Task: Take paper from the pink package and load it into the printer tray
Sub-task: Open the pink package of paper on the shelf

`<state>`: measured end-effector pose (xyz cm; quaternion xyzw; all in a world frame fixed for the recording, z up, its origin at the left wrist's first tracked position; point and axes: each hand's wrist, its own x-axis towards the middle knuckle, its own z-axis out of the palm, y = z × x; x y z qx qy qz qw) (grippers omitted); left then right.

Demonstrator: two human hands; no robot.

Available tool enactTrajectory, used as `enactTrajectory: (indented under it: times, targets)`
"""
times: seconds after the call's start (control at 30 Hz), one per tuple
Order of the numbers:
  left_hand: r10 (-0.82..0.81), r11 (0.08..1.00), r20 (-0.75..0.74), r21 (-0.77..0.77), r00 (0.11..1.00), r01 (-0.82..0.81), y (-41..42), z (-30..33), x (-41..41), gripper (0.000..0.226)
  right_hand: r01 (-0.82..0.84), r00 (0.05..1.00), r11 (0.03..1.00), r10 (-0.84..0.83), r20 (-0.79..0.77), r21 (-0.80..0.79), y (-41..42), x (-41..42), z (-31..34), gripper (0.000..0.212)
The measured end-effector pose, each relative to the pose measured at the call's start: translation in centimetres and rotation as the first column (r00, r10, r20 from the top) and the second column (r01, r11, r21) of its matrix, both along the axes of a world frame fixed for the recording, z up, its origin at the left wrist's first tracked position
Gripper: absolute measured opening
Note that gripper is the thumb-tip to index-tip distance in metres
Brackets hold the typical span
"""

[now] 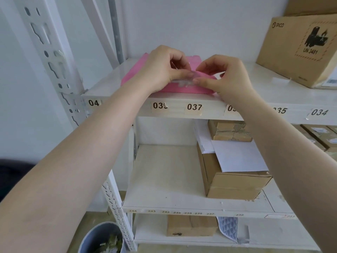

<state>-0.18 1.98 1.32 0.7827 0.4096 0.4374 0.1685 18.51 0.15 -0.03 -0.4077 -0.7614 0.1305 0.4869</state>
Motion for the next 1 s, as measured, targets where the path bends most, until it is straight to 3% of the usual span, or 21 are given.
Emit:
enactTrajectory:
  times: [0.1,0.27,0.4,0.53,0.73,0.83,1.0]
  targets:
    - [0.022,1.000,-0.032,0.005,0.999,-0.022,-0.1,0.2,-0.4,0.019,0.015,0.998,1.000,-0.016,-0.065,-0.015,0.3,-0.3,0.2,0.012]
    - [0.152,0.988,-0.115,0.059,0.982,-0.146,-0.6,0.2,-2.9,0.020,0.038,0.984,0.998,-0.046,-0.169,-0.054,0.8,-0.4,0.3,0.011]
    - [0.171,0.984,-0.015,-0.040,0.985,-0.171,-1.3,0.2,-4.9,0.014,0.034,0.979,0.997,-0.046,-0.200,-0.064,0.9,-1.1,0.3,0.012]
    - [0.100,0.986,0.130,-0.147,0.986,-0.081,-1.9,0.5,-6.0,0.018,-0.007,0.978,0.995,-0.013,-0.209,-0.097,1.1,-2.2,0.5,0.018]
    - [0.006,0.981,0.216,-0.190,0.976,0.036,-1.7,0.0,-7.5,0.026,-0.058,0.944,0.976,-0.015,-0.331,-0.212,1.6,-2.3,0.6,0.022]
    - [-0.011,0.998,0.145,-0.057,0.989,0.019,-1.7,-0.5,-7.8,0.025,-0.074,0.935,0.971,-0.011,-0.354,-0.227,1.7,-2.4,0.5,0.017]
    - [0.028,1.000,-0.084,0.009,0.996,-0.027,-1.8,-0.9,-6.9,0.029,-0.053,0.952,0.971,-0.022,-0.305,-0.234,1.8,-2.6,0.4,0.014]
